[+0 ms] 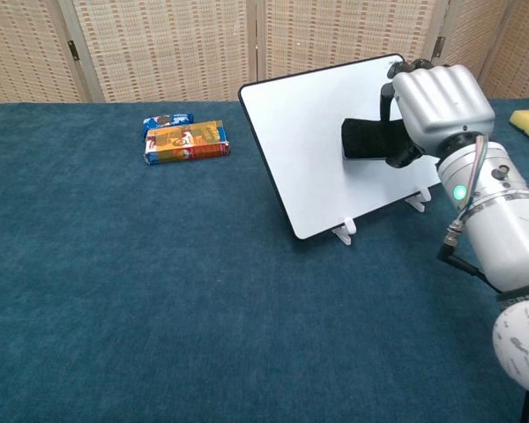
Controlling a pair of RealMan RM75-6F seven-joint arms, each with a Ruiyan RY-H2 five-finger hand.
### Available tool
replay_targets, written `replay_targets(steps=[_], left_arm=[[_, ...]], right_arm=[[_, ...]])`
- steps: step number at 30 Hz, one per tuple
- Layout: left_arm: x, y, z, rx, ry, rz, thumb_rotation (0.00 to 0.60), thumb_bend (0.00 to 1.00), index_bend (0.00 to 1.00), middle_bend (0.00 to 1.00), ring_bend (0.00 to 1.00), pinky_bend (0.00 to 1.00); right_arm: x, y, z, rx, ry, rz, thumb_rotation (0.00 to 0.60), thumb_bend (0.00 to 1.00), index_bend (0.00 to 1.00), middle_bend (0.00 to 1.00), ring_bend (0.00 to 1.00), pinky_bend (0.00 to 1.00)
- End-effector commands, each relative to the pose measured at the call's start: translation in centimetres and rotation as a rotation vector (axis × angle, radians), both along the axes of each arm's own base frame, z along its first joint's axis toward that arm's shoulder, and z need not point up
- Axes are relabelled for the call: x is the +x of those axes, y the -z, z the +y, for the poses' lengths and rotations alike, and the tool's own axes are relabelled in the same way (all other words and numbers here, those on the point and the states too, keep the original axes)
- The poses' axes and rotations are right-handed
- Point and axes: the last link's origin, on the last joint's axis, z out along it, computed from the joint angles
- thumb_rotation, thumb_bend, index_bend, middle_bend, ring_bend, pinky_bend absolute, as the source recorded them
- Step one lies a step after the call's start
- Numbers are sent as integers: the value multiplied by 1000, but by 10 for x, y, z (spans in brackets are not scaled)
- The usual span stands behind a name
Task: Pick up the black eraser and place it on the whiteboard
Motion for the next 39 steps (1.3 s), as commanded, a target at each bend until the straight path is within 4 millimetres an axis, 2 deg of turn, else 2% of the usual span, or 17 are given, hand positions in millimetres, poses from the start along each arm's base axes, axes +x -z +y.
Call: replay_targets(steps=[1, 3, 6, 9, 14, 20, 25, 27, 29, 33, 39], left_arm=[[-1, -1, 2, 4, -8, 0, 600, 346, 30, 230, 213, 174], [-2, -1, 3, 6, -13, -1, 600, 345, 33, 230, 213, 175], [-2, -1, 3, 6, -15, 0, 600, 346, 36, 230, 214, 174], [-1, -1, 2, 8, -11, 4, 600, 346, 39, 230, 214, 175], [0, 0, 2, 14, -8, 8, 600, 345, 41, 230, 215, 175], [1, 5, 2, 10, -6, 32, 600, 346, 40, 230, 215, 176], [2, 10, 2, 9, -4, 47, 600, 346, 41, 230, 215, 178], [3, 11, 3, 13, -4, 52, 600, 346, 41, 230, 215, 178], [4, 10, 2, 19, -2, 52, 600, 346, 41, 230, 215, 178], [5, 11, 0, 25, 2, 52, 600, 347, 41, 230, 215, 178], [6, 11, -2, 29, 2, 52, 600, 346, 41, 230, 215, 178]], right_arm=[[8, 13, -8, 14, 3, -21, 600, 185, 619, 164, 111, 221], [7, 16, -9, 15, 4, -16, 600, 185, 561, 129, 92, 206], [5, 17, -10, 15, 7, -10, 600, 184, 319, 33, 40, 155], [3, 16, -10, 16, 12, -12, 600, 184, 135, 0, 5, 110], [-3, 1, -3, 4, -10, -15, 600, 185, 13, 0, 0, 62], [-22, -36, 22, 11, -32, -46, 600, 184, 0, 0, 0, 43], [-45, -86, 76, 66, -45, -95, 600, 185, 0, 0, 0, 40], [-60, -114, 115, 142, -3, -131, 600, 185, 0, 0, 0, 35], [-71, -137, 145, 200, 35, -135, 600, 185, 0, 0, 0, 30], [-100, -177, 206, 283, 109, -52, 600, 184, 0, 0, 0, 27], [-131, -197, 265, 290, 129, -54, 600, 185, 0, 0, 0, 25]])
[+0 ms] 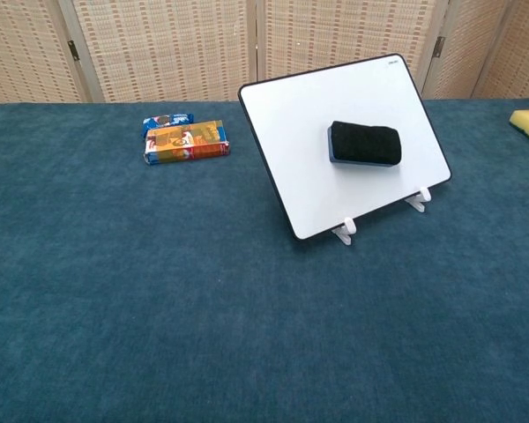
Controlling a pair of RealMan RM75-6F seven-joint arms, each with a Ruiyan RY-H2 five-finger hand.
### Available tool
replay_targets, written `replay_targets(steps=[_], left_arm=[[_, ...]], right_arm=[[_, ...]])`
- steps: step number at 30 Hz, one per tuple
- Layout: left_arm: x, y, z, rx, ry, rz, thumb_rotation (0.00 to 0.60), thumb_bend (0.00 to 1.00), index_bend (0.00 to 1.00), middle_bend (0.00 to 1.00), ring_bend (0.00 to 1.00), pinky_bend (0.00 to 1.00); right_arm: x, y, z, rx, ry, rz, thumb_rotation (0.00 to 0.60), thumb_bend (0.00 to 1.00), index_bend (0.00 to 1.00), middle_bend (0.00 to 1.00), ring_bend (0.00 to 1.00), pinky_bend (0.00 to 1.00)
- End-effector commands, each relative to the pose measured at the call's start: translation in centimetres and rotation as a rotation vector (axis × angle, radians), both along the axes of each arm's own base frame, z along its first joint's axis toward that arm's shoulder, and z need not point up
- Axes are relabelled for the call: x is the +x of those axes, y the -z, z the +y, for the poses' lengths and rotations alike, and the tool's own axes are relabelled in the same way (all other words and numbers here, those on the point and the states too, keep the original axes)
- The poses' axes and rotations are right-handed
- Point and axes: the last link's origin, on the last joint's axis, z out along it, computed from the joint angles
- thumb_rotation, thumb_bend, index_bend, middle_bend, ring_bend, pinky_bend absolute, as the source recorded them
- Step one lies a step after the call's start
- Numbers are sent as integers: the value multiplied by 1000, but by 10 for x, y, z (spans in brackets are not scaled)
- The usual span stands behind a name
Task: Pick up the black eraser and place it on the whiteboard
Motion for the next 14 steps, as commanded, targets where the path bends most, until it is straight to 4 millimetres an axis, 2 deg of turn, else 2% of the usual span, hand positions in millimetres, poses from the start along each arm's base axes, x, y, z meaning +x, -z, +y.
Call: replay_targets(steps=[1, 6, 14], left_arm=[[0, 0, -1, 1, 4, 2, 600, 346, 42, 230, 215, 178], [1, 0, -1, 4, 19, 9, 600, 346, 41, 230, 215, 178], [2, 1, -2, 9, 27, 14, 600, 346, 41, 230, 215, 178]], right_arm=[[-25, -21, 61, 34, 50, -24, 600, 185, 0, 0, 0, 26], [-40, -20, 84, 95, 80, -25, 600, 184, 0, 0, 0, 28], [-43, -34, 90, 75, 63, -83, 600, 185, 0, 0, 0, 29]])
